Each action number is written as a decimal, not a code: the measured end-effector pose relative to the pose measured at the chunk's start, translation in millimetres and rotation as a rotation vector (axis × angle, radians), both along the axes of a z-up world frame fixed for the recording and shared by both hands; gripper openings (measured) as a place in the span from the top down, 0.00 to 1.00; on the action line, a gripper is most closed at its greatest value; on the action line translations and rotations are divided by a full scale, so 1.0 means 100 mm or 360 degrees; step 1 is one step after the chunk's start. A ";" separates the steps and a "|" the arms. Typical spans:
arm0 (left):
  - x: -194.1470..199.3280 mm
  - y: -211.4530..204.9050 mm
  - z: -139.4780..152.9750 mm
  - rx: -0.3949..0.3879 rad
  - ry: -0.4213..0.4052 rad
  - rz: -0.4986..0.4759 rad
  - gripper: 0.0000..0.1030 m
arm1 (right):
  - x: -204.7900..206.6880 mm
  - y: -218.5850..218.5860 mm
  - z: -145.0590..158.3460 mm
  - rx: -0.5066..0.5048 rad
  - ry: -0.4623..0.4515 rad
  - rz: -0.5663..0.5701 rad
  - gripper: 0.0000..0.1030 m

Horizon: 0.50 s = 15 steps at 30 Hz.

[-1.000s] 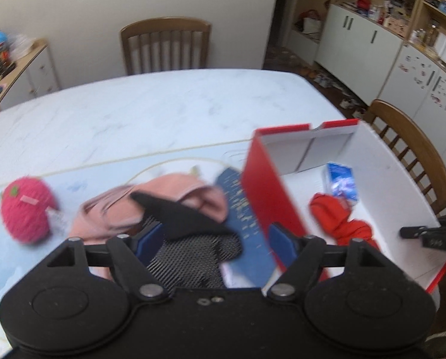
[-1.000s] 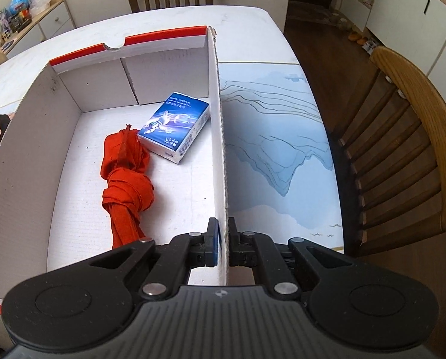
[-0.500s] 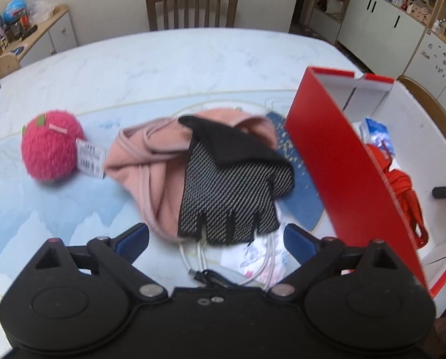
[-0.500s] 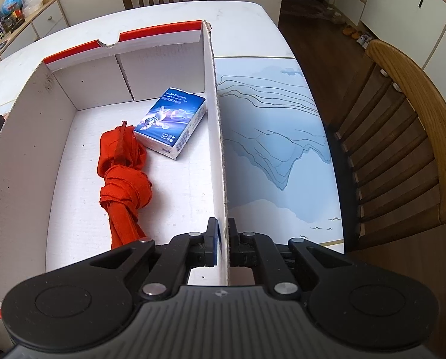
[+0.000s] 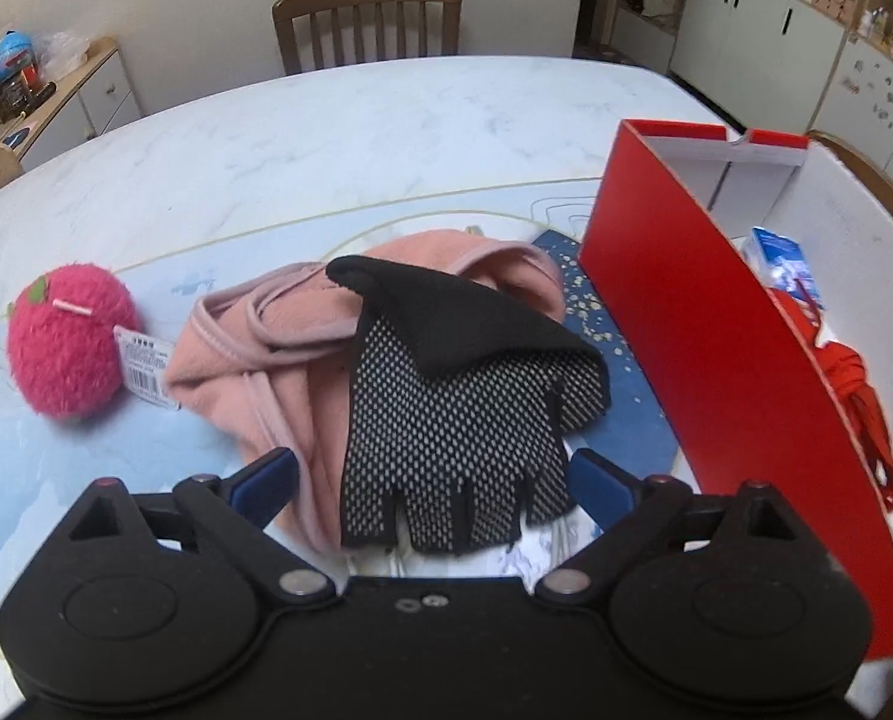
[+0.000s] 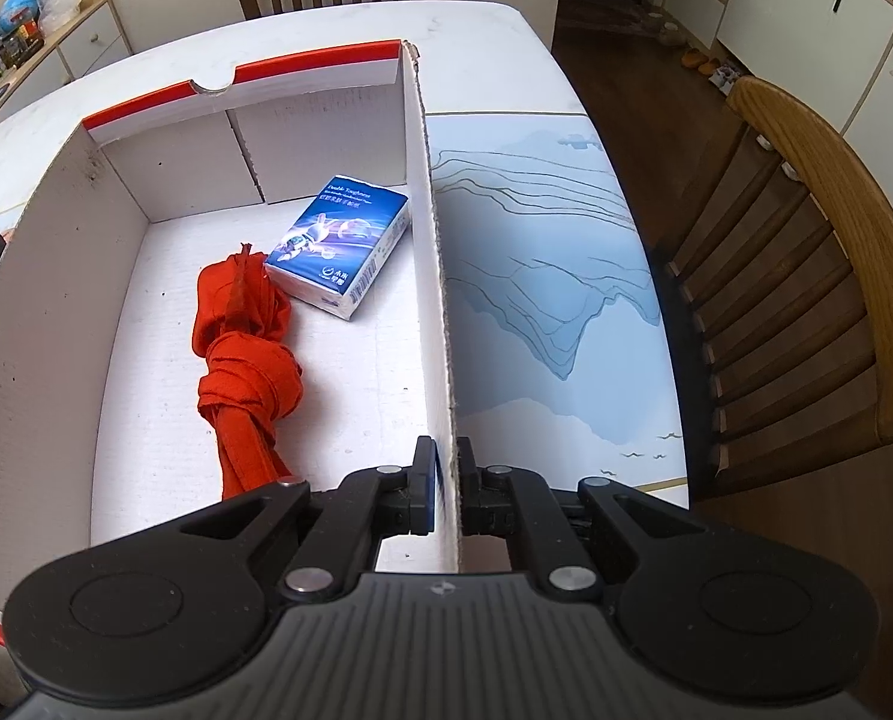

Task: Organize objects
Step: 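Grasp the black dotted glove by its cuff with the left gripper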

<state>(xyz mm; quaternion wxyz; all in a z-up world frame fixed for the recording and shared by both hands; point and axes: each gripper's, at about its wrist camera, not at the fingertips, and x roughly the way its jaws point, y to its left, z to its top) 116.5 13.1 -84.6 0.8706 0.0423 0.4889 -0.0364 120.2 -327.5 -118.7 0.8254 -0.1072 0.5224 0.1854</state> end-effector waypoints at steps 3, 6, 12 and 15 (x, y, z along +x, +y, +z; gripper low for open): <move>0.09 -0.07 0.02 -0.0009 -0.0009 -0.0014 0.06 | 0.00 0.00 0.00 -0.0002 0.0003 0.0002 0.95; 0.17 -0.15 0.05 0.0022 -0.0049 -0.0055 0.06 | 0.00 0.00 0.00 -0.0002 0.0003 0.0002 0.95; 0.35 -0.11 0.08 -0.0025 -0.0050 -0.0005 0.09 | 0.00 0.00 0.00 0.0000 0.0001 -0.0001 0.95; 0.43 -0.14 0.10 -0.0023 -0.0053 -0.0005 0.09 | -0.01 -0.01 0.00 0.0003 -0.0001 -0.0007 0.95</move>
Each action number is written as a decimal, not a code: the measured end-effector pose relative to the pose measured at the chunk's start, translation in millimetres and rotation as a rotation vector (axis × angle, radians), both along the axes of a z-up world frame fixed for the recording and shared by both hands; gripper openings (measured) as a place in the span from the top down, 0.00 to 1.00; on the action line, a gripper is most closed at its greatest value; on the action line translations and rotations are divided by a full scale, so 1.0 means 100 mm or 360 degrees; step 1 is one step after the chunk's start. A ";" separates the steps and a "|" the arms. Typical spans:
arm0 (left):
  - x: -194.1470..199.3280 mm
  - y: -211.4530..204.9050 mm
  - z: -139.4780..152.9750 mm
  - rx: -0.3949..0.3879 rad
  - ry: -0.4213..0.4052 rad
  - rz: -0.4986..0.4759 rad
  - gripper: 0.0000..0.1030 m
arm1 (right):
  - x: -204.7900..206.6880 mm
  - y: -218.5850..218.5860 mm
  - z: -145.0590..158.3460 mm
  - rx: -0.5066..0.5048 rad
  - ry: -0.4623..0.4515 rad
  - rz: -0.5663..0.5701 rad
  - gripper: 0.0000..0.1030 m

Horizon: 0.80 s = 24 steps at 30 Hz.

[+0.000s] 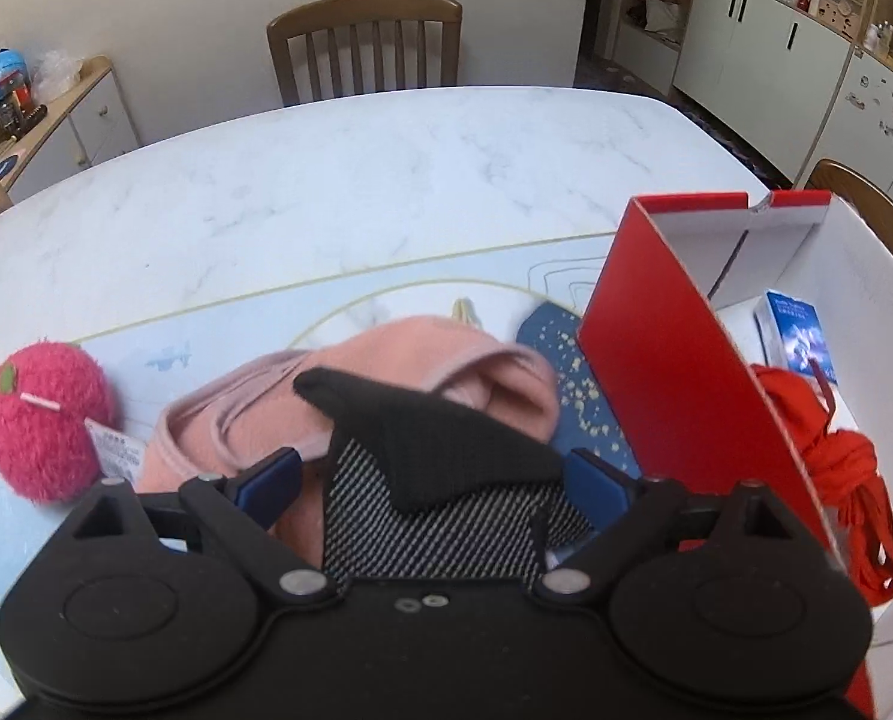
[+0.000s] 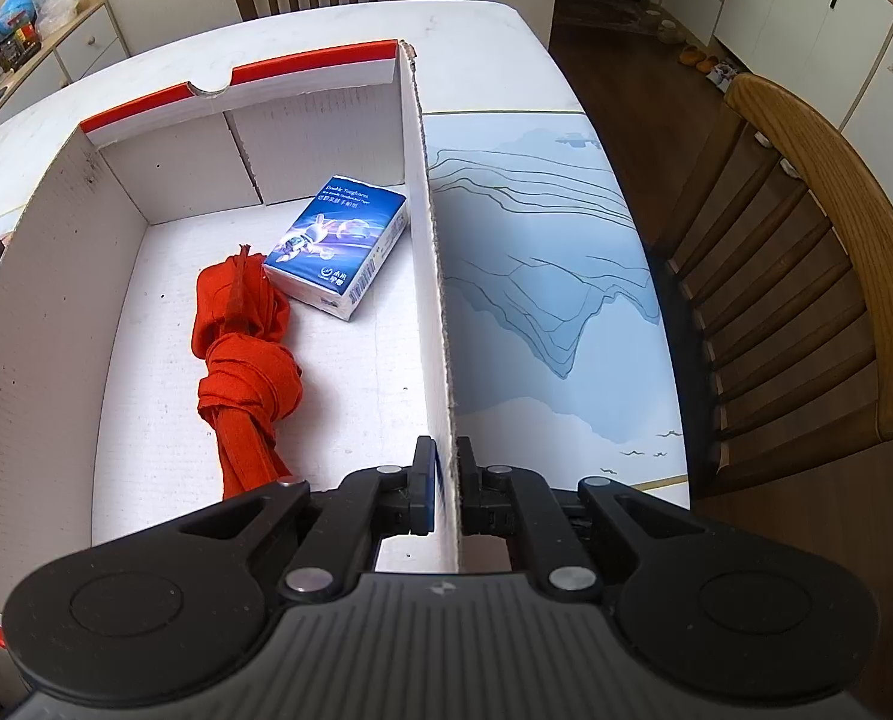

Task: Organize objects
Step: 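Grasp the black dotted glove by its cuff with the left gripper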

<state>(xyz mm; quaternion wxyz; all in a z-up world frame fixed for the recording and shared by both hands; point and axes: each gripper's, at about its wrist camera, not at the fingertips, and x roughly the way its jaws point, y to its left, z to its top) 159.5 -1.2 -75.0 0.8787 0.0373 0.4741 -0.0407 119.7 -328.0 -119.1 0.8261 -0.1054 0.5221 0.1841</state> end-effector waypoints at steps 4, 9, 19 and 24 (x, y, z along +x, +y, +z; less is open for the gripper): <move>0.14 -0.06 -0.06 -0.0002 0.0062 0.0018 0.13 | 0.00 0.01 0.00 -0.0004 -0.0002 0.0003 0.95; 0.23 -0.04 -0.17 -0.0043 0.0141 0.0057 0.39 | -0.01 0.02 -0.01 -0.0014 -0.0010 0.0007 0.95; 0.07 0.03 -0.05 -0.0098 0.0116 0.0049 0.81 | -0.02 0.02 0.00 -0.0024 -0.0022 0.0018 0.95; -0.11 0.10 0.12 -0.0158 0.0113 0.0022 0.86 | -0.02 0.02 0.00 -0.0020 -0.0022 0.0026 0.95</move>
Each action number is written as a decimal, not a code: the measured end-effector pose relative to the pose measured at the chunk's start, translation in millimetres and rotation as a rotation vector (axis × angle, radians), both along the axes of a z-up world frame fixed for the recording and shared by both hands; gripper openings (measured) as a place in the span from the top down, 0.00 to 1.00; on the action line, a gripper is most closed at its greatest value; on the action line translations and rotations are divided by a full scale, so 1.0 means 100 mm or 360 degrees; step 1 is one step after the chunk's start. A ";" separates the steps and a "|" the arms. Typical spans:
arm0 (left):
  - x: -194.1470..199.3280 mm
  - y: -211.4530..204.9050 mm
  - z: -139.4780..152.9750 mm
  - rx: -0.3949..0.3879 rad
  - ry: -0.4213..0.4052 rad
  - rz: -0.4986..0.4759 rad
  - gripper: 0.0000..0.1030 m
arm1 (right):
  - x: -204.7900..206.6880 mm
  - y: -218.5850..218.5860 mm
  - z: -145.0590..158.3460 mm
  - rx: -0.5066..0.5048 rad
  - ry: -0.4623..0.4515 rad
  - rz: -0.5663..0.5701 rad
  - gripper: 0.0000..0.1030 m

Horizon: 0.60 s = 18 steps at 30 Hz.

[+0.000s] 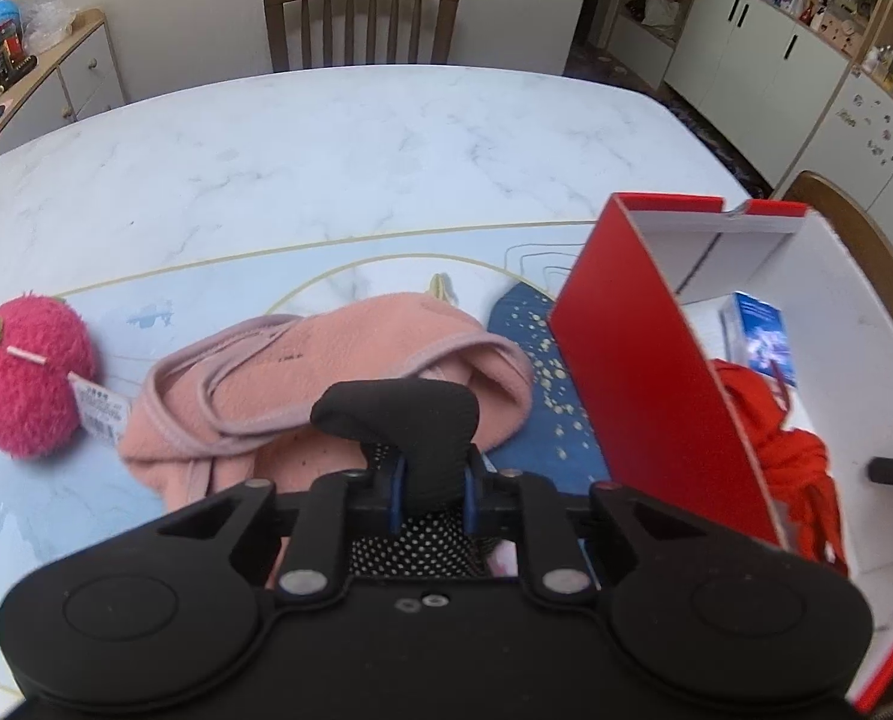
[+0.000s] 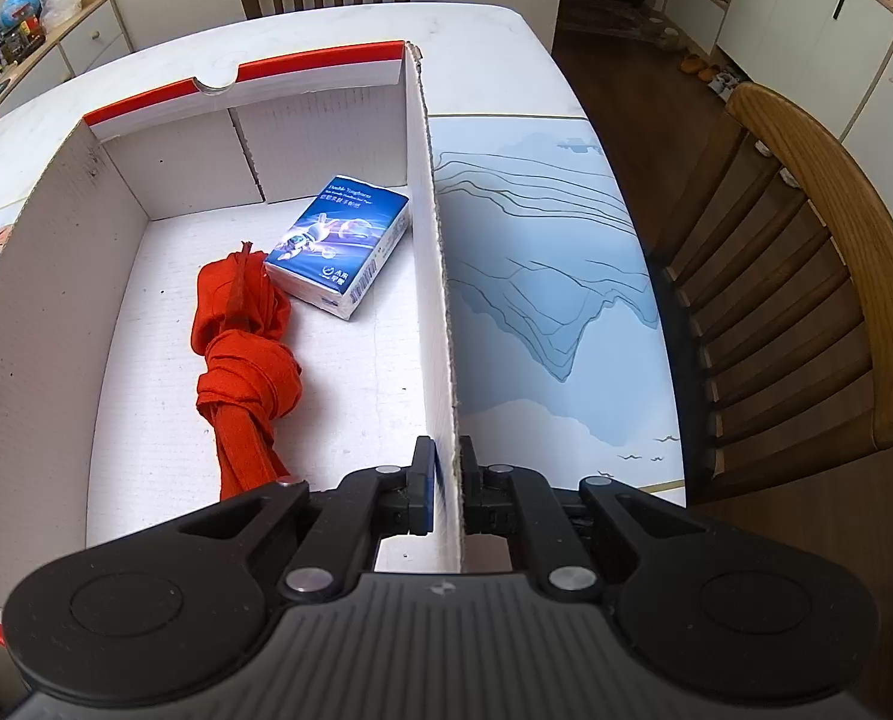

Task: Organize objects
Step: 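Grasp the black dotted glove by its cuff with the left gripper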

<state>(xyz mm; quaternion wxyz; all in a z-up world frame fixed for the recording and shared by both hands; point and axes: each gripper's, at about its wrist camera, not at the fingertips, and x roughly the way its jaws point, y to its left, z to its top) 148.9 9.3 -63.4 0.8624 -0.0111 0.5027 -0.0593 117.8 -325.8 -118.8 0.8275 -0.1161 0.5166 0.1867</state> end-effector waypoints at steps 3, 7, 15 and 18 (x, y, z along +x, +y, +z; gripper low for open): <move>-0.11 0.03 0.11 -0.0027 -0.0020 -0.0009 0.88 | 0.00 0.00 0.00 0.0009 0.0001 -0.0003 0.95; -0.25 0.08 0.35 -0.0112 -0.0078 0.0007 0.88 | 0.00 0.00 -0.01 0.0009 -0.0003 0.0001 0.95; -0.30 -0.14 0.86 -0.0259 -0.0188 -0.0071 0.88 | -0.02 0.01 0.00 0.0014 -0.0018 -0.0005 0.95; -0.27 -0.30 1.02 -0.0290 -0.0226 -0.0141 0.88 | -0.02 0.00 0.00 0.0020 -0.0021 -0.0002 0.95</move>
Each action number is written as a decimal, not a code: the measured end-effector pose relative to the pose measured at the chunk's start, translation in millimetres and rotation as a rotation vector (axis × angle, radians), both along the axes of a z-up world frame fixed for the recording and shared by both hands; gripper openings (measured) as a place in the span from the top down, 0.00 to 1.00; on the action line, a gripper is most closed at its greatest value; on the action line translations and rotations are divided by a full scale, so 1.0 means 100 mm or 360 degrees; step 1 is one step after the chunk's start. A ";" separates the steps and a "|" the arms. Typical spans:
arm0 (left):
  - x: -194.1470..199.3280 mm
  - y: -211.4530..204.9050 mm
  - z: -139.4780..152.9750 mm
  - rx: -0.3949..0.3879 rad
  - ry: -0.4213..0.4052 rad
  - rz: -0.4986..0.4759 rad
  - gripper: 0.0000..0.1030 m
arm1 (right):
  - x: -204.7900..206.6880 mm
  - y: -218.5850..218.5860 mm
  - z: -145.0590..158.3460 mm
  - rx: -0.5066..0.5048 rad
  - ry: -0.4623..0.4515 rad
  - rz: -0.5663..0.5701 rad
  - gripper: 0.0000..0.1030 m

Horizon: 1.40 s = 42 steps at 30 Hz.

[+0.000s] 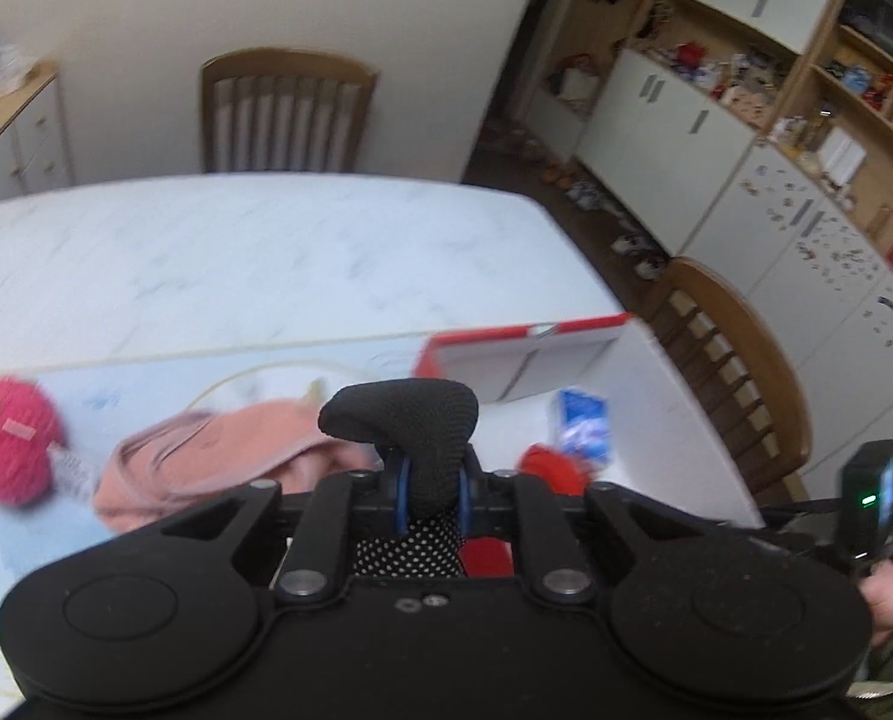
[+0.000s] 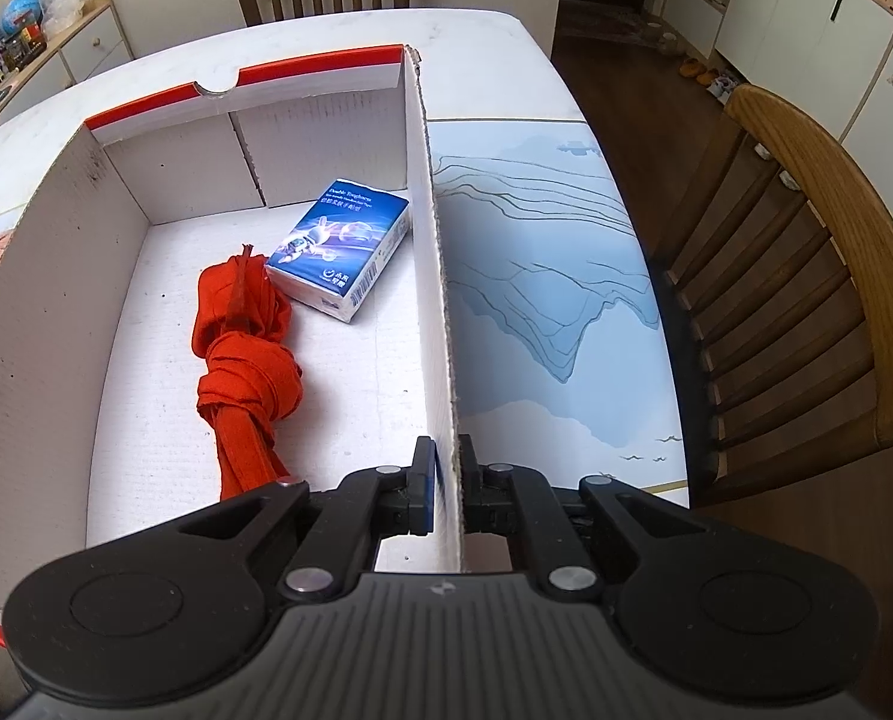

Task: Organize objects
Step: 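Carry the black glove with the left gripper into the box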

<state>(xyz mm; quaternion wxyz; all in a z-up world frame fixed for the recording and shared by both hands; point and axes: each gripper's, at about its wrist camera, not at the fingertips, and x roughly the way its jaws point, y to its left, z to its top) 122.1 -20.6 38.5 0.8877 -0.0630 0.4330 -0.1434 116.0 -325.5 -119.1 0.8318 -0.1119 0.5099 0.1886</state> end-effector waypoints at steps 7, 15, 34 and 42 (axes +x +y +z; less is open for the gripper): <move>0.18 -0.56 0.22 0.0054 -0.0095 -0.0161 0.88 | -0.01 0.00 -0.01 0.0034 0.0012 0.0011 0.95; 0.30 -1.33 -0.08 0.0243 -0.0032 -0.0382 0.88 | -0.02 0.03 -0.04 0.0050 0.0017 0.0046 0.95; 0.70 -1.76 -1.11 0.0670 0.0265 -0.0421 0.87 | -0.02 0.04 -0.04 0.0030 0.0002 0.0165 0.95; 0.80 -1.91 -1.38 0.0780 0.0318 -0.0479 0.86 | -0.02 0.05 -0.03 0.0011 -0.0009 0.0205 0.95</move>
